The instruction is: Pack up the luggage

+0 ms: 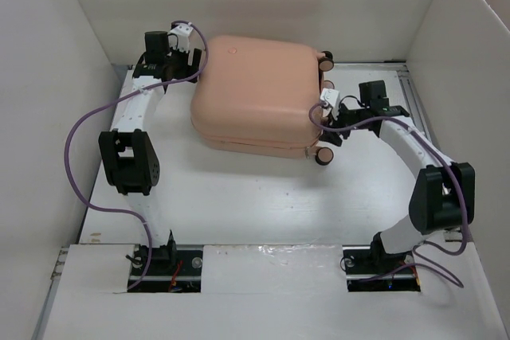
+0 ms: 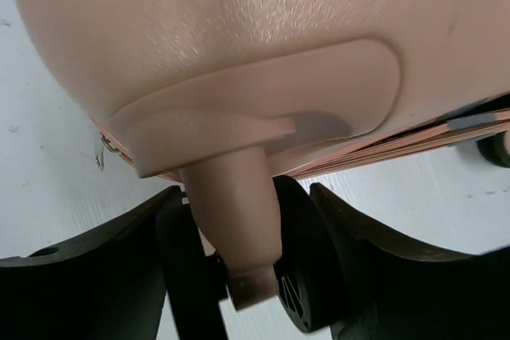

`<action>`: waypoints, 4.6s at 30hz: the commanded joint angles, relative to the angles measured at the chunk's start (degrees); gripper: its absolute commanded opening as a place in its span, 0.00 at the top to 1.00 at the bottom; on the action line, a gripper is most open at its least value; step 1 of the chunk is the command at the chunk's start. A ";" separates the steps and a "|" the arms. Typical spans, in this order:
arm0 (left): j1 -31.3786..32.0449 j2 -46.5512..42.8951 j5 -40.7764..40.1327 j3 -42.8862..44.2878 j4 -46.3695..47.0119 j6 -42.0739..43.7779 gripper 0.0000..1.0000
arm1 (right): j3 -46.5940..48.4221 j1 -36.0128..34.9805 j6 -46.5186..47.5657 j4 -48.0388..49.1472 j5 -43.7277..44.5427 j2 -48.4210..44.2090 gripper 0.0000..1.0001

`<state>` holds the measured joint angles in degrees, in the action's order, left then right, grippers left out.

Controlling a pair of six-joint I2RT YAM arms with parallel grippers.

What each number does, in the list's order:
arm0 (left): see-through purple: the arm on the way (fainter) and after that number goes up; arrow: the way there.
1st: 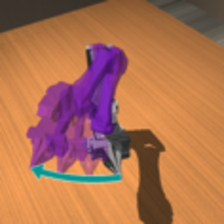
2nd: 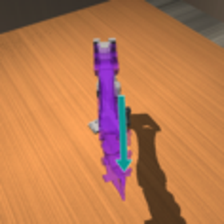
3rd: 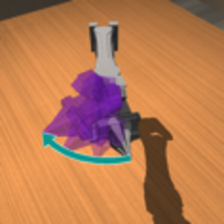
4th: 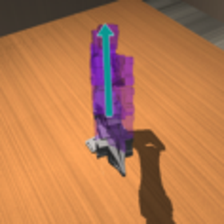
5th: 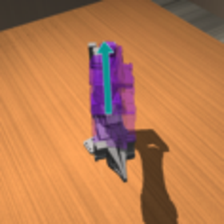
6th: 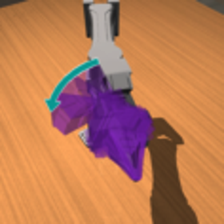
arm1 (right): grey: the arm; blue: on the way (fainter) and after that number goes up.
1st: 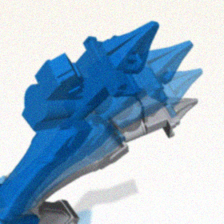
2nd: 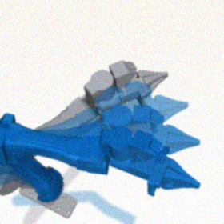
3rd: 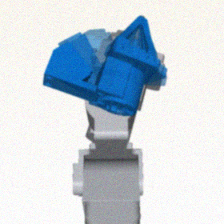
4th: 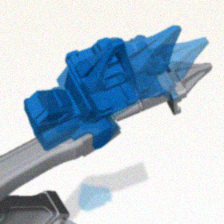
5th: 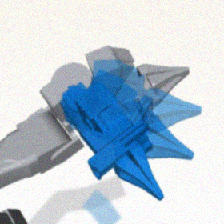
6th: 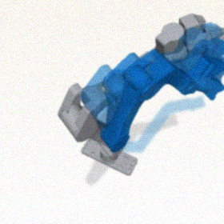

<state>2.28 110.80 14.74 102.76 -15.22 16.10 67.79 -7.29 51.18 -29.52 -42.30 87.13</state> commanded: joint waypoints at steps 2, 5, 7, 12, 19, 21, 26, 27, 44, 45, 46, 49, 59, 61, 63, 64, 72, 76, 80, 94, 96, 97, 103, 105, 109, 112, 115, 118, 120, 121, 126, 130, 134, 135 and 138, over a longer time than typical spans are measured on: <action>3.43 -2.26 6.35 1.21 -3.58 -1.95 0.22 | 1.20 -0.80 1.38 -1.16 0.29 0.50 0.30; 3.43 -2.79 6.35 1.21 -3.59 -1.95 0.22 | 0.68 -0.80 0.07 1.13 0.82 -0.73 0.37; 3.43 -2.79 6.35 1.21 -3.59 -1.95 0.22 | 0.68 -0.80 -2.38 3.84 1.86 -2.39 0.68; 3.43 -2.79 6.35 1.21 -3.59 -1.95 0.23 | -4.23 -0.80 -8.01 12.54 7.57 -9.42 1.00; 3.43 -2.79 6.88 1.21 -3.59 -1.95 0.23 | -14.43 -10.81 -9.61 23.53 31.46 -25.77 1.00; 3.43 -2.79 6.88 1.21 -3.59 -1.95 0.23 | -17.32 -11.43 -10.39 24.68 32.37 -28.76 1.00; 3.43 -2.79 6.88 1.74 -4.11 -1.95 0.23 | -19.19 -9.41 -9.87 25.21 27.64 -25.88 1.00; 3.43 -2.79 6.88 1.74 -4.11 -1.43 0.23 | -19.19 -8.02 -9.17 25.21 27.02 -24.74 1.00; 5.62 -11.48 2.23 -3.53 -2.35 4.55 0.23 | -13.47 -6.08 -6.71 30.31 21.21 -14.36 0.64; 5.63 -11.49 2.22 -3.53 -2.35 5.77 0.23 | -13.47 -5.37 -7.75 30.31 21.21 -14.36 0.54; 6.15 -11.49 2.22 -2.66 -3.14 6.57 0.23 | -13.99 -3.10 -8.89 30.31 20.69 -14.88 0.42; 7.90 -11.49 3.88 -1.77 -5.16 12.08 0.23 | -16.45 1.73 -15.83 32.32 19.02 -17.95 0.33; 25.21 -9.73 11.80 10.17 -15.00 28.89 0.14 | -33.32 14.32 -34.20 33.47 17.78 -42.28 0.19; 28.99 -8.42 11.80 12.72 -16.24 32.13 0.11 | -36.57 15.11 -37.36 33.99 17.78 -48.33 0.15; 34.17 -6.66 11.28 14.30 -17.29 32.86 0.09 | -37.73 15.64 -39.39 34.00 18.91 -51.08 0.14; 35.58 -6.04 11.27 15.79 -17.30 32.86 0.09 | -38.25 16.25 -40.88 34.00 19.97 -52.23 0.14; 47.98 4.57 8.11 21.95 -16.58 34.18 0.01 | -42.73 17.40 -58.02 31.54 27.63 -51.20 0.15; 51.67 11.25 8.63 29.06 -18.51 33.56 0.01 | -44.14 17.40 -59.35 31.54 25.52 -49.43 0.15; 53.09 15.49 9.16 33.21 -18.53 33.03 0.01 | -45.38 17.40 -60.05 31.54 24.81 -49.43 0.17; 53.88 23.57 -5.42 33.21 -7.99 26.71 0.01 | -46.96 17.40 -52.94 37.60 19.64 -42.49 0.17; 53.88 24.10 -6.12 32.59 -7.28 26.18 0.01 | -46.35 17.92 -52.94 39.18 19.63 -40.04 0.17; 53.88 24.11 -6.13 31.98 -7.28 25.48 0.01 | -46.34 17.92 -52.94 39.71 19.63 -39.07 0.17; 53.88 24.64 -4.55 30.84 -8.68 26.00 0.53 | -41.96 18.45 -53.46 44.01 20.33 -28.10 0.18; 53.88 24.64 -4.55 30.83 -9.21 26.00 0.75 | -40.03 19.07 -53.46 45.59 19.81 -24.14 0.19; 53.35 24.11 -6.56 29.70 -9.74 24.60 1.00 | -33.61 21.87 -54.95 52.61 17.35 -12.89 0.20; 52.82 22.88 -7.71 29.69 -9.21 21.71 1.00 | -25.01 22.58 -57.85 55.61 12.80 -1.21 0.25; 52.82 21.39 -9.02 28.47 -8.07 19.33 1.00 | -13.86 21.27 -63.12 60.62 4.46 12.85 0.33; 52.82 19.63 -10.86 25.30 -5.53 16.78 1.00 | -1.02 15.57 -63.23 59.24 1.26 24.73 0.40; 52.82 18.83 -12.01 24.68 -4.99 15.11 1.00 | 4.52 10.66 -62.60 54.86 1.87 28.60 0.40; 52.82 18.83 -13.41 24.68 -4.30 14.58 1.00 | 8.98 9.24 -61.91 54.05 1.87 31.66 0.40; 52.30 17.69 -14.65 24.68 -3.23 12.20 1.00 | 19.47 2.99 -63.13 54.04 -2.15 37.93 0.40; 52.30 16.37 -14.13 24.68 -3.23 9.84 1.00 | 28.17 -2.36 -62.52 54.04 -9.10 41.36 0.40; 51.25 16.37 -15.17 24.68 -1.83 9.83 1.00 | 34.77 -4.49 -61.99 54.04 -13.68 43.82 0.40; 51.24 16.37 -15.88 24.68 -1.83 9.83 1.00 | 33.56 -4.49 -61.99 54.56 -13.07 42.87 0.40; 48.26 16.37 -16.50 25.21 -1.83 9.30 1.00 | 22.63 -0.72 -67.31 64.81 -8.86 38.31 0.40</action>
<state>51.90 131.22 0.49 127.94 -19.57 33.10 96.05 -6.15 -9.89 23.14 -40.51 132.49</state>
